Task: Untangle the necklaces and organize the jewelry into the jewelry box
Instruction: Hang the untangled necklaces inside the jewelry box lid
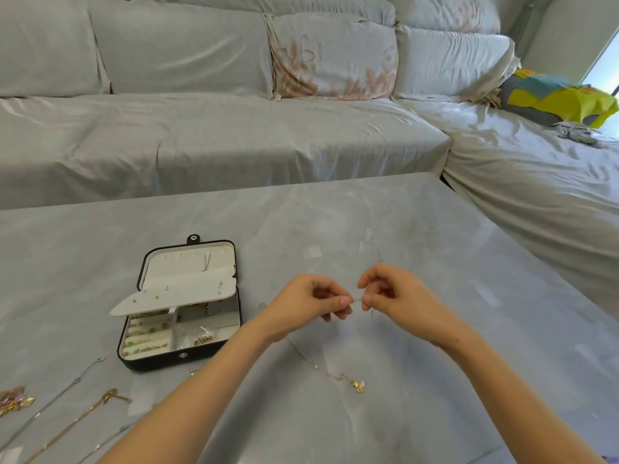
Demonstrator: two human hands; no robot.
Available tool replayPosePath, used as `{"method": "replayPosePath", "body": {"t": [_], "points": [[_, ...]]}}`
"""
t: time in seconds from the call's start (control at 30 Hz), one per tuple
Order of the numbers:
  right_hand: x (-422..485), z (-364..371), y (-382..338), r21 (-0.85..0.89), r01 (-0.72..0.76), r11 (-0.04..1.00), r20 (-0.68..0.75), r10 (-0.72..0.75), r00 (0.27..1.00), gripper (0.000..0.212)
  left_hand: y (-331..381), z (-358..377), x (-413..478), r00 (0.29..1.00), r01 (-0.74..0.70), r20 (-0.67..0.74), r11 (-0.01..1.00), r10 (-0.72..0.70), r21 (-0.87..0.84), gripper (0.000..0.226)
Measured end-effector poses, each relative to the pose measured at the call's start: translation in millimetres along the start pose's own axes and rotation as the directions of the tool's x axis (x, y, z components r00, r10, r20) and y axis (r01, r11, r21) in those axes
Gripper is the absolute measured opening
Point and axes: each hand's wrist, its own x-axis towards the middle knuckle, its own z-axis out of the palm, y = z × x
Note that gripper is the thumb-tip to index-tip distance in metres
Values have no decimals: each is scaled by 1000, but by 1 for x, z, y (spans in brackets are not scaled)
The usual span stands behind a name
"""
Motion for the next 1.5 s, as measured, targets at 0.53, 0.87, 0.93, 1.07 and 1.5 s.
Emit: {"method": "replayPosePath", "body": {"t": [0.53,0.87,0.93,1.07,1.5], "points": [[11,25,-3,154,-48,987,-118,67,991,9,2,-13,-2,987,7,-161,996,8,94,5],[17,49,-3,368,-119,922,-176,195,965,9,1,-13,3,964,107,-252,992,-85,74,9],[17,48,-2,360,-107,927,-186,184,965,9,2,-16,3,967,114,-240,987,-83,116,5],[20,44,-3,432,-105,896,-149,185,971,8,6,-19,1,977,91,-207,985,-59,145,8],[19,44,-1,644,-72,762,-23,114,993,12,14,-24,0,975,81,-210,996,-70,43,8]]}}
